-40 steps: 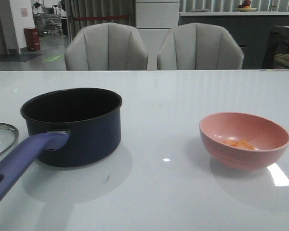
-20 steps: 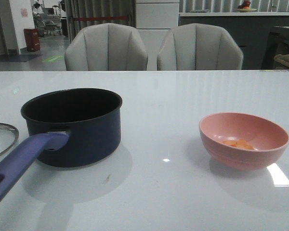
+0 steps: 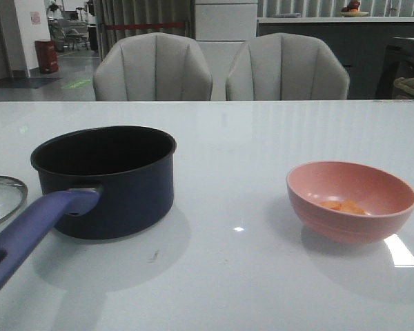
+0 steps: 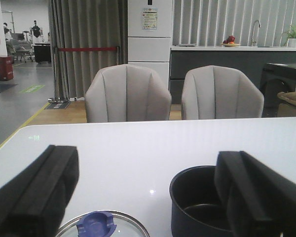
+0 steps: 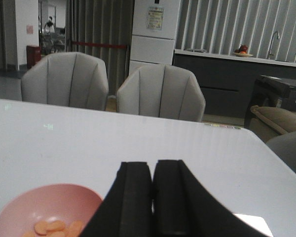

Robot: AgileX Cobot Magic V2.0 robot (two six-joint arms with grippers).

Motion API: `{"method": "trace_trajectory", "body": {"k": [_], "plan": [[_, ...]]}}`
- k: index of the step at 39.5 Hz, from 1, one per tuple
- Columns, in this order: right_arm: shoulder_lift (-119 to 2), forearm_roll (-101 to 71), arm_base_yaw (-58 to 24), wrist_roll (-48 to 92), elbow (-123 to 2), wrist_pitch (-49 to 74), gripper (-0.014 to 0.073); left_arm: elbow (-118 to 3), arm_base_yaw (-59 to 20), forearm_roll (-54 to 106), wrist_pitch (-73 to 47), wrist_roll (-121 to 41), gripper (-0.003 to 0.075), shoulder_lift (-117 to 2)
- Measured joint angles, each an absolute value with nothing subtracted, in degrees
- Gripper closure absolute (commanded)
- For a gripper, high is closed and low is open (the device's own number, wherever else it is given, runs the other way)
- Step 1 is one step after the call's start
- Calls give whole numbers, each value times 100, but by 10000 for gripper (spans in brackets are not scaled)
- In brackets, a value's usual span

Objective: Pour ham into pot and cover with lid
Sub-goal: 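Set the lid down beside the saucepan and release it, then reach the right gripper to the pink bowl rim and grasp it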

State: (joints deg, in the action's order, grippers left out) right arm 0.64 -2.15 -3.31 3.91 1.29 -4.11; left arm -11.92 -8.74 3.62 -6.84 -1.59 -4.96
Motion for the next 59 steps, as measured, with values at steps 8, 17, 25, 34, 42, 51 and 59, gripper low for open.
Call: {"method": "trace_trajectory", "body": {"k": [8,17,25,34,42,51,59], "plan": [[-469,-347,-331,254,-994,525,436,-1182,-874,266,-712,-159,117,-496],[-1935,-356,-331,254,-1926,1963,436,-1182,-874,244,-721,-159,116,-496],[-2601,-491,-331,254,-1950,2100,345,-1182,-874,244,-710,-159,116,-496],[-3549,-1195,-331,249,-2389,2051,113,-1182,-874,244,-710,-159,116,-496],[-4873,-1556,-331,249,-3068,2389,113,-1182,-874,244,-710,-159,116,-496],[-6691,-1600,-331,249,-4207,3159,113,-1182,-874,244,-699,-159,116,-496],[-8020,-1610,-331,347,-4978,3479,113,-1182,-874,244,-699,-159,116,-496]]}}
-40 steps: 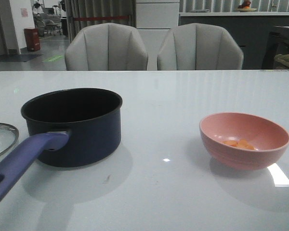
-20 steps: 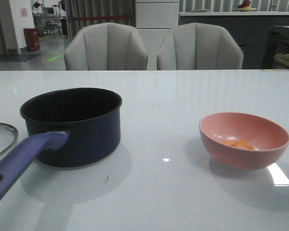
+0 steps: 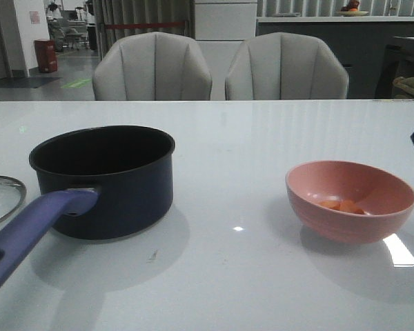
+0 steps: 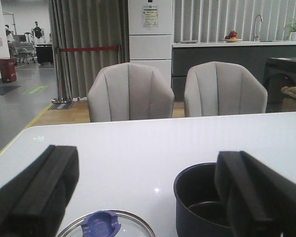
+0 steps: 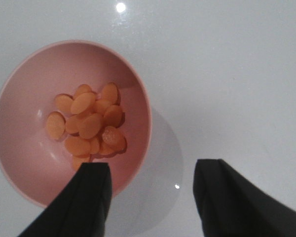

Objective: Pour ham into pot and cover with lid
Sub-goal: 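Reach the right gripper to the pink bowl rim and grasp it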

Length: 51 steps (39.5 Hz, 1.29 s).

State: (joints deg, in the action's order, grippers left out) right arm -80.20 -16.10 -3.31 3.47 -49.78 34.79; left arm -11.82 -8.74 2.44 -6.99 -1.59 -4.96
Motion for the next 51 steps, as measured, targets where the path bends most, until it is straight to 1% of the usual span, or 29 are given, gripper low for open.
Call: {"method": "trace_trajectory", "body": {"k": [8,16,19,21,24,25,26,27,29,39,45,51], "plan": [[-8983,-1610,-331,514,-5447,3517,113,-1182,-874,244,-676,-159,117,-496],[-9664,-1676,-331,542,-5773,3495,113,-1182,-874,244,-668,-159,116,-496],[-9891,-1751,-331,542,-5870,3493,132,-1182,-874,244,-668,-159,117,-496],[-10018,-1796,-331,551,-5942,3493,191,-1182,-874,244,-668,-159,116,-496],[-10176,-1820,-331,564,-6031,3503,334,-1182,-874,244,-668,-159,116,-496],[-10230,-1832,-331,564,-6064,3517,414,-1182,-874,244,-668,-159,116,-496],[-10269,-1857,-331,564,-6094,3542,459,-1182,-874,244,-668,-159,116,-496],[-10303,-1870,-331,568,-6110,3566,480,-1182,-874,244,-668,-159,116,-496],[-10364,-1911,-331,568,-6157,3624,445,-1182,-874,244,-668,-159,116,-496],[-10400,-1988,-341,583,-6206,3656,457,-1182,-874,244,-668,-159,116,-496],[-10400,-2000,-341,583,-6317,3872,457,-1182,-874,244,-668,-159,116,-496],[-10291,-2000,-532,593,-6546,4100,457,-1182,-874,244,-668,-159,116,-496]]}}
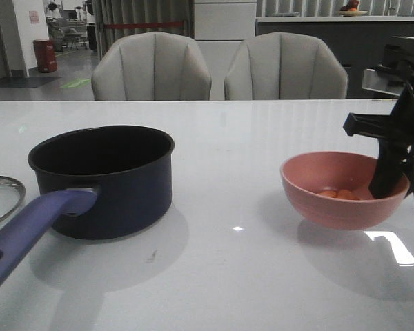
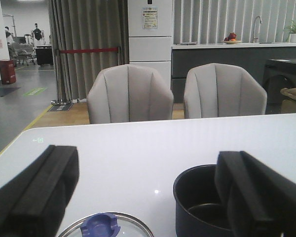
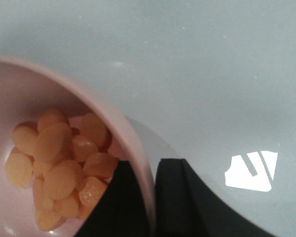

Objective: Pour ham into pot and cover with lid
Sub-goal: 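Reach the right gripper to the pink bowl rim and grasp it, then lift the pink bowl and carry it over the saucepan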

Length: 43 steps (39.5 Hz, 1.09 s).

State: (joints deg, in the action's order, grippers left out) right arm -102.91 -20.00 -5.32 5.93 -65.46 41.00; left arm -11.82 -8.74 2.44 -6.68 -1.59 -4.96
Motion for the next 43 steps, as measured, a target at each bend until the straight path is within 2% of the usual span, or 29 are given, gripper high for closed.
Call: {"method": "trace_trajectory", "body": {"k": [12,26,32,43], "plan": [[-9751,-1947,-1652,606,-7397,4104,457,-1182,-874,244,-668,-159,116,-496],[-10109,-1065,-3057,79,-9028,3875,457,-1182,-874,244,-668,-159,116,-496],[-10489,-292,-3403,-159,-9314,3385,457,-1182,-874,244,-668,-159,116,-496],[-10946,498,-3825,-220,-9335,1788,457,-1182,-874,244,-668,-159,116,-496]]}}
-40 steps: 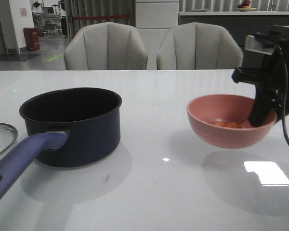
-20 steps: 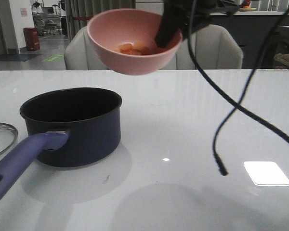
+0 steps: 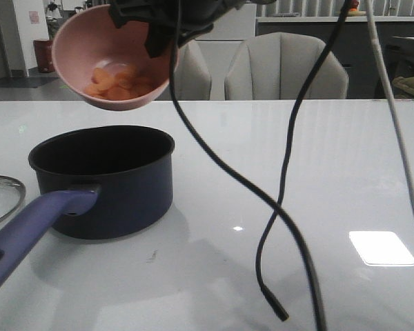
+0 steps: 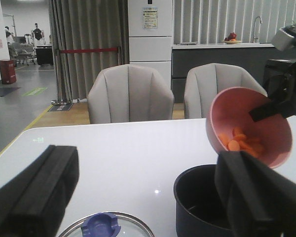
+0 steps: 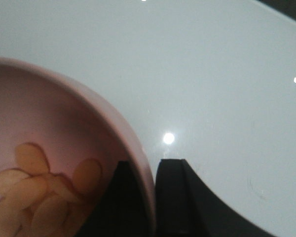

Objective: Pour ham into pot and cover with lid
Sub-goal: 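Lift the pink bowl and carry it over the saucepan, then tilt the bowl with the right gripper to pour carrot slices into the saucepan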

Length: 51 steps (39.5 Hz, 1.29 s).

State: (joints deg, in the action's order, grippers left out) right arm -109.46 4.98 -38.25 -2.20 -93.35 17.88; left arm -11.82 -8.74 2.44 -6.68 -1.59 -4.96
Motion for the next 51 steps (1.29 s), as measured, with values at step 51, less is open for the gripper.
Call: {"method": "trace_trajectory", "body": {"k": [51], "plan": [[-11291,-371,-4400,4129,-6872,-5983,459,-1182,-874,244,-668,-159,116,-496]]}}
